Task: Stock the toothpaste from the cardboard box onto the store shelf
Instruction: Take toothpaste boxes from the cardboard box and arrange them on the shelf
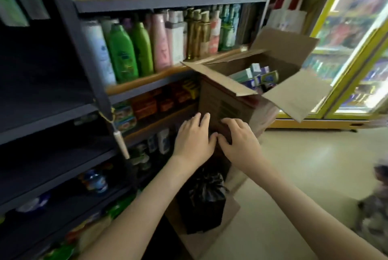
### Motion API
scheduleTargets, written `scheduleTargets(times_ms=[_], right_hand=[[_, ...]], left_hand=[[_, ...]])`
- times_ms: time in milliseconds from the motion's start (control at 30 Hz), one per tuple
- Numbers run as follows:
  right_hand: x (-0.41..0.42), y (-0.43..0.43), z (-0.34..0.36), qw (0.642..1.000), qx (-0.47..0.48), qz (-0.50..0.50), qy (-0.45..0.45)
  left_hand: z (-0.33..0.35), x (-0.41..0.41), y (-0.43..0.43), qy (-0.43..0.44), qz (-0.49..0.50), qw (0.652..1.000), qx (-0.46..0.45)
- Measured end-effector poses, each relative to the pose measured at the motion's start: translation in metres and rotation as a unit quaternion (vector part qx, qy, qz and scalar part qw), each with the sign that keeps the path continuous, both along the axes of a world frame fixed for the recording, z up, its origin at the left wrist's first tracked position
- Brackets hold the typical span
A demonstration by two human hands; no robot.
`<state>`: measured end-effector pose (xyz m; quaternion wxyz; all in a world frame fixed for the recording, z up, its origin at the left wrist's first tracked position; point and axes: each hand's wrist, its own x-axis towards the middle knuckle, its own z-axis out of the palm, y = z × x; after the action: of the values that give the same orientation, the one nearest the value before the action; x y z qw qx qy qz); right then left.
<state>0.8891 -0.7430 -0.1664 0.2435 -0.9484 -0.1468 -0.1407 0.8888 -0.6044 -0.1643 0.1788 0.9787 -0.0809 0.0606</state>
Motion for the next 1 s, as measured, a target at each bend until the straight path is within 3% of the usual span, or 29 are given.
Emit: scheduleTargets(times_ms=[333,500,633,733,833,900,1000], right_hand=[[0.166,-0.126,0.038,0.996,-0.003,0.067,-0.064],[0.276,-0.191,0.042,0.998,-0.009,0.062,-0.01],[0.368,-0.248,0.035,0.995,-0.059,0.022,0.081],[0.416,-0.262,0.022,0.986,-0.095,0.03,0.137],[0.449,-0.258,0.009,0.981,-0.116,0.084,0.129],[0.465,-0.252,0.006,0.98,-0.113,0.124,0.107],[0.476,-0.236,0.004,0.974,-0.1,0.193,0.069]], left_hand=[[0.043,0.137,-0.097,-0.074,0.012,0.995,0.062],[0.047,0.236,-0.124,0.072,-0.045,0.993,0.077],[0.032,0.291,-0.144,0.199,-0.001,0.978,0.06],[0.02,0.315,-0.162,0.154,0.082,0.969,0.177],[0.009,0.332,-0.183,0.069,0.201,0.942,0.26],[-0.005,0.339,-0.196,0.049,0.253,0.931,0.259],[-0.02,0.344,-0.208,0.048,0.244,0.945,0.212]])
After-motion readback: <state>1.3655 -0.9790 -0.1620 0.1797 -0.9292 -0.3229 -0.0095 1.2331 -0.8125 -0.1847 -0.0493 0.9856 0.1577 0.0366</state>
